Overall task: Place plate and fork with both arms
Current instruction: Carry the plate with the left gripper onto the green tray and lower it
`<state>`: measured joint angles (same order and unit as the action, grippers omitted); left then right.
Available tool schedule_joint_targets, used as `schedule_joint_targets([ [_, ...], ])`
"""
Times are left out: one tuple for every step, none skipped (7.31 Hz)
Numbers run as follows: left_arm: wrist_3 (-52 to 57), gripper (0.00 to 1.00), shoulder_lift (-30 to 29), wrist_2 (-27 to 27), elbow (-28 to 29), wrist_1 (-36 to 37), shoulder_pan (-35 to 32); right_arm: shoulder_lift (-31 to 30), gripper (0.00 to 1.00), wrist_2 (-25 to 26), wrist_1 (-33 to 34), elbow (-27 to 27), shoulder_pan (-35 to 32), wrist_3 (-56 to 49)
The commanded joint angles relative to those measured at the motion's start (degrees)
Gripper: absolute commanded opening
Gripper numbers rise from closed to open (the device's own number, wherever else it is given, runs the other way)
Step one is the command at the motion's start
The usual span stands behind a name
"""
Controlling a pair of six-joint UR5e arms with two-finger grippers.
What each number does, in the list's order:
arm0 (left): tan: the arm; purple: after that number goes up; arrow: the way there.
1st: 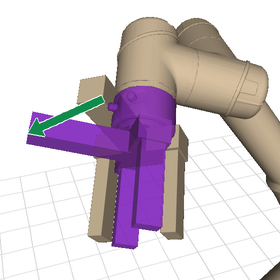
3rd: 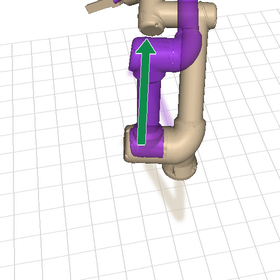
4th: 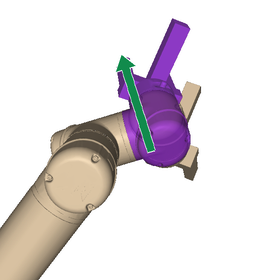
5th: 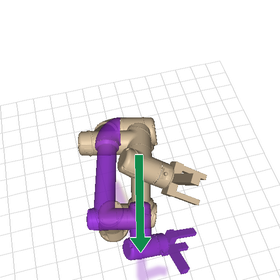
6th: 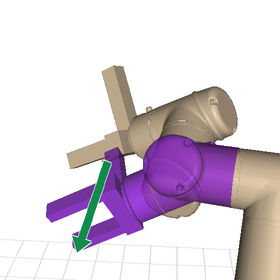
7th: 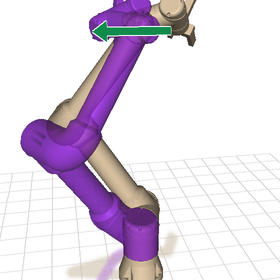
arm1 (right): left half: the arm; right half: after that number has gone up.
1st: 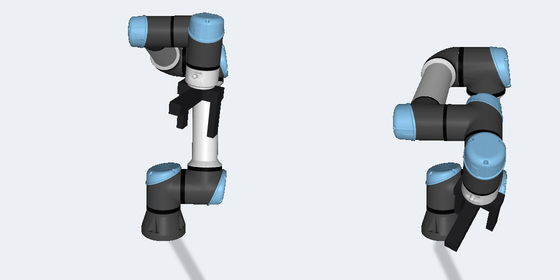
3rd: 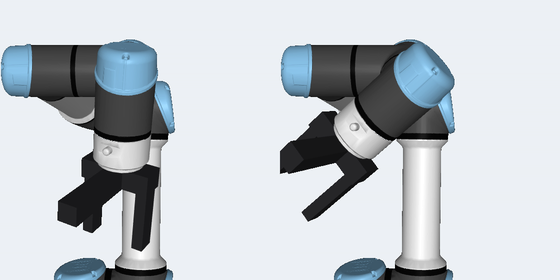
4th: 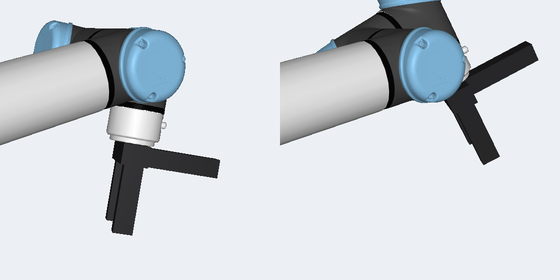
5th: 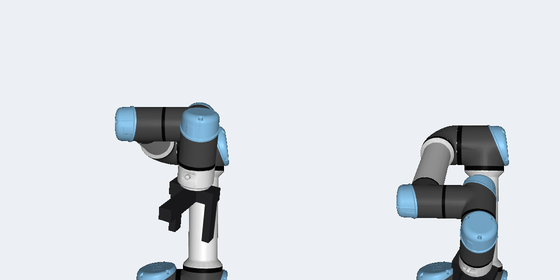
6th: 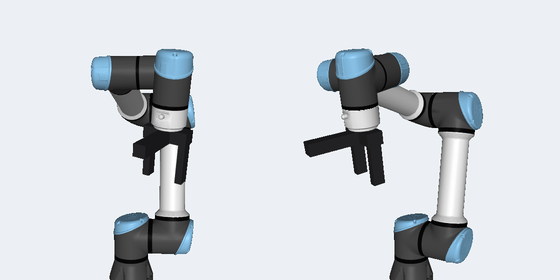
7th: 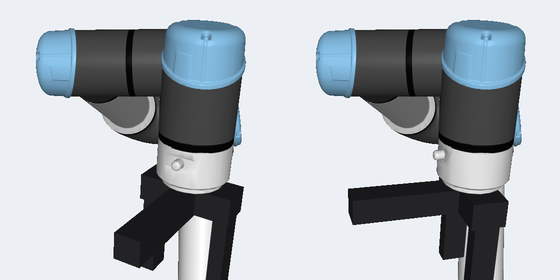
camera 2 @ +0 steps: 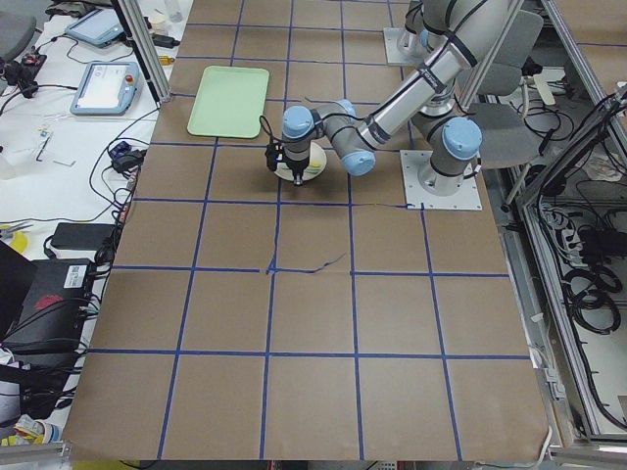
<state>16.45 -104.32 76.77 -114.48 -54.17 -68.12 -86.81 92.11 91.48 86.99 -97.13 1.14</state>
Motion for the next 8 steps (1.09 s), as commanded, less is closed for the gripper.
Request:
schedule_joint_targets([
  [-12.7, 0.0, -5.4, -7.8, 14.1, -5.4, -7.9, 0.1, 1.0, -0.1, 0.0, 0.0, 0.0, 0.1],
  [-17.6, 0.0, -9.2, -8.0, 18.8, -5.4, -11.4, 0.1, 1.0, -0.1, 0.0, 0.0, 0.0, 0.1],
  [-21.6, 0.0, -13.0, -7.9, 23.2, -5.4, -16.0, 0.1, 1.0, -0.1, 0.0, 0.0, 0.0, 0.1],
  [-26.7, 0.0, -17.1, -7.3, 27.8, -5.3, -19.7, 0.1, 1.0, -0.1, 0.0, 0.0, 0.0, 0.1],
  [-29.5, 0.0, -20.6, -7.7, 31.3, -4.8, -21.3, 0.1, 1.0, -0.1, 0.0, 0.0, 0.0, 0.1],
  [-32.2, 0.0, -23.5, -8.0, 33.9, -4.2, -22.5, 0.1, 1.0, -0.1, 0.0, 0.0, -0.1, 0.1],
  [-36.2, 0.0, -26.6, -7.8, 35.9, -1.4, -23.6, 0.1, 1.0, -0.1, 0.0, 0.0, -0.1, 0.1],
  [-36.7, 0.0, -28.3, -7.4, 36.1, 1.1, -24.2, 0.1, 1.0, -0.1, 0.0, 0.0, 0.0, 0.1],
])
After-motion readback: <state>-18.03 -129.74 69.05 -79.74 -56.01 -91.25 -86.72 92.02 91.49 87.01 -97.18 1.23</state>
